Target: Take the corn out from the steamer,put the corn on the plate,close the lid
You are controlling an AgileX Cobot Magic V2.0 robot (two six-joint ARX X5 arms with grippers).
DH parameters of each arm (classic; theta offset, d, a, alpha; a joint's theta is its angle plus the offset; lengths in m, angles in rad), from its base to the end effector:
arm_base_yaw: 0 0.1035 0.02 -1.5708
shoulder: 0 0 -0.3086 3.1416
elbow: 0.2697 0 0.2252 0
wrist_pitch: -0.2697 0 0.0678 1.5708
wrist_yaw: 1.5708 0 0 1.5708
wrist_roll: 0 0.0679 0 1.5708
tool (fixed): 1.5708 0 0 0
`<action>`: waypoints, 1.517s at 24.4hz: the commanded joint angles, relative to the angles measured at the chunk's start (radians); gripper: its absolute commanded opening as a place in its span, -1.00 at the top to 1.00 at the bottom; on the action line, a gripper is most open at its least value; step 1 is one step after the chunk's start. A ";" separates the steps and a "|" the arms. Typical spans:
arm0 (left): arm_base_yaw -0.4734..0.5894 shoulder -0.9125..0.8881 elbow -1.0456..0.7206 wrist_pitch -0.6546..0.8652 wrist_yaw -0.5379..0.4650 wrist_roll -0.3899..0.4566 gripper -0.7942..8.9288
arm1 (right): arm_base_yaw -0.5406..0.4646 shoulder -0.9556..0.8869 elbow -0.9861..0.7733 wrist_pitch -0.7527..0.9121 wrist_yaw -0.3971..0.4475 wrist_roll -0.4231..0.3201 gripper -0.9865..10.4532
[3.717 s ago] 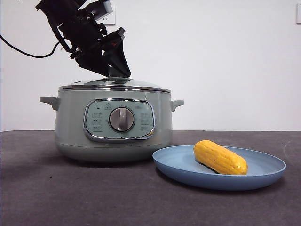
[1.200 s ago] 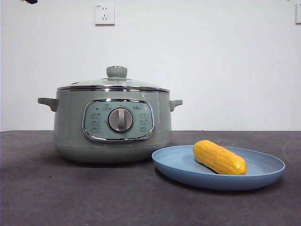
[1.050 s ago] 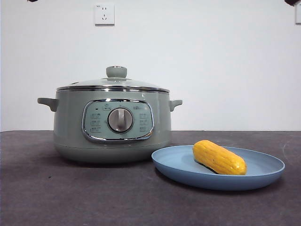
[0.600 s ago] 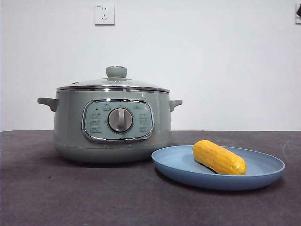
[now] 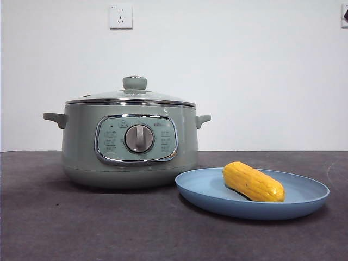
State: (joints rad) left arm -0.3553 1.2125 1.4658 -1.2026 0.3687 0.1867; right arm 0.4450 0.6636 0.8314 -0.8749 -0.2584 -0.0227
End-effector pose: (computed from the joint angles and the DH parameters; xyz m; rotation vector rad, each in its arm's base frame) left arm 0.1633 -0.0867 0.3984 0.1581 0.9036 -0.7562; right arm 0.0668 0.0511 0.3023 -0.0880 0.7106 0.6816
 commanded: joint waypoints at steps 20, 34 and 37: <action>0.044 -0.067 -0.006 0.376 0.036 0.158 0.84 | 0.002 -0.001 -0.011 0.003 0.002 -0.004 0.82; 0.354 -0.467 -0.318 0.779 0.105 0.169 0.84 | 0.002 -0.001 -0.011 0.003 0.002 -0.004 0.82; 0.397 -0.585 -0.513 0.899 0.103 0.174 0.84 | 0.002 -0.001 -0.011 0.003 0.002 -0.004 0.82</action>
State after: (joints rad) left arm 0.0338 0.6514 1.0214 -0.3248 0.4740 0.3481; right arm 0.4450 0.6636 0.8314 -0.8753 -0.2584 -0.0227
